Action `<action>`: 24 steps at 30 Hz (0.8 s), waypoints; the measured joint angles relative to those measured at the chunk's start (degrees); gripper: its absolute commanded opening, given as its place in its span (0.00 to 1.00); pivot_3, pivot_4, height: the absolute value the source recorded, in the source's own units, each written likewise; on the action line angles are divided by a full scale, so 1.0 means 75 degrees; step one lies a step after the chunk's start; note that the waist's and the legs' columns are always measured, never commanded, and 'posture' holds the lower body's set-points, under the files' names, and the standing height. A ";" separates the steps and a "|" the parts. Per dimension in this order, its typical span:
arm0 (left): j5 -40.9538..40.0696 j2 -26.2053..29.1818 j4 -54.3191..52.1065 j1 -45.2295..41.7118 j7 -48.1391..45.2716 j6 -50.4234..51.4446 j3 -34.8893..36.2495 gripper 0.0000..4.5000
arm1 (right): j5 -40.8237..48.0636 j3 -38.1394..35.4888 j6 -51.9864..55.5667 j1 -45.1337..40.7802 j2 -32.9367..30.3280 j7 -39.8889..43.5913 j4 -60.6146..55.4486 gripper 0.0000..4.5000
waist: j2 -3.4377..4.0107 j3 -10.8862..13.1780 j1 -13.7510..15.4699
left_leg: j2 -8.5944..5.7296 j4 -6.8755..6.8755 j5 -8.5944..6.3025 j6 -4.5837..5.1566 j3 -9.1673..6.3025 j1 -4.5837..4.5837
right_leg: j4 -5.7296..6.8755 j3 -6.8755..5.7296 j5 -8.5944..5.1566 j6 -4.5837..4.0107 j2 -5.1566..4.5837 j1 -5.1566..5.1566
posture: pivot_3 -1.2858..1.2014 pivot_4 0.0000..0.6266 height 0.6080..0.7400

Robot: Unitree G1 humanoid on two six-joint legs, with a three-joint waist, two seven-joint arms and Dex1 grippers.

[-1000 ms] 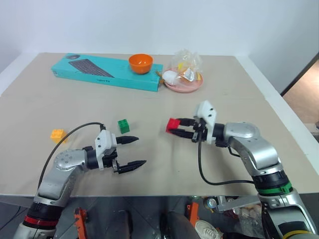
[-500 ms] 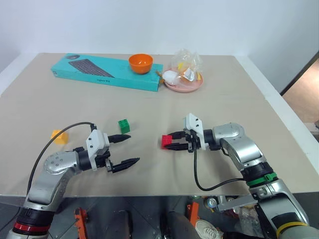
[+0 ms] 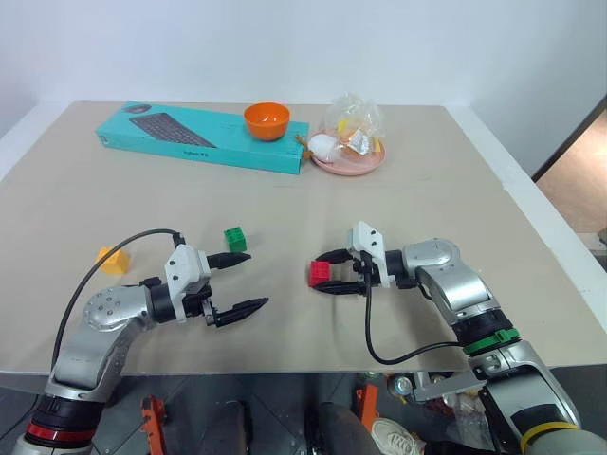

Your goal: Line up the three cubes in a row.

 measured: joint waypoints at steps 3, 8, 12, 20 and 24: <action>0.0000 -0.0077 0.0039 -0.0039 0.0106 0.0007 0.0001 1.00 | 0.0161 -0.0088 0.0360 0.0016 -0.0108 0.0025 -0.0344 1.00 | 0.0001 0.0001 0.0001 | 0.0001 0.0000 0.0000 0.0000 -0.0001 -0.0001 | 0.0000 0.0000 0.0000 0.0000 -0.0001 -0.0001 | 0.52 0.24 1.00; 0.0178 -0.0384 0.0265 -0.0097 0.0982 0.0077 0.0243 1.00 | 0.0686 -0.0559 0.1252 0.0145 -0.0372 -0.0107 -0.1733 1.00 | 0.0001 0.0001 0.0006 | 0.0005 0.0000 0.0000 0.0000 -0.0008 -0.0002 | 0.0000 0.0002 0.0000 0.0000 -0.0015 0.0000 | 0.52 0.24 1.00; 0.0508 -0.0903 0.0290 -0.0186 0.2368 0.0083 0.0707 1.00 | 0.1026 -0.0968 0.1755 0.0349 -0.0391 -0.0608 -0.2749 1.00 | 0.0001 0.0000 0.0008 | 0.0006 0.0001 0.0000 0.0000 -0.0009 -0.0001 | 0.0000 0.0006 0.0001 0.0000 -0.0018 0.0002 | 0.52 0.24 1.00; 0.1413 -0.2242 -0.0187 -0.0182 0.4768 0.0680 0.0482 1.00 | 0.1104 -0.1167 0.1877 0.0666 -0.0419 -0.1190 -0.3279 1.00 | -0.0001 0.0000 0.0007 | -0.0012 0.0013 0.0000 0.0000 -0.0002 -0.0004 | 0.0000 0.0023 0.0009 0.0023 -0.0012 0.0006 | 0.52 0.24 1.00; 0.1601 -0.2745 -0.0275 -0.0226 0.5662 0.1441 0.0378 1.00 | 0.1088 -0.1167 0.1834 0.0690 -0.0528 -0.1259 -0.3281 1.00 | -0.0002 0.0000 0.0006 | -0.0012 0.0027 0.0000 0.0001 -0.0003 -0.0004 | 0.0000 0.0023 0.0014 0.0024 0.0000 0.0008 | 0.52 0.24 1.00</action>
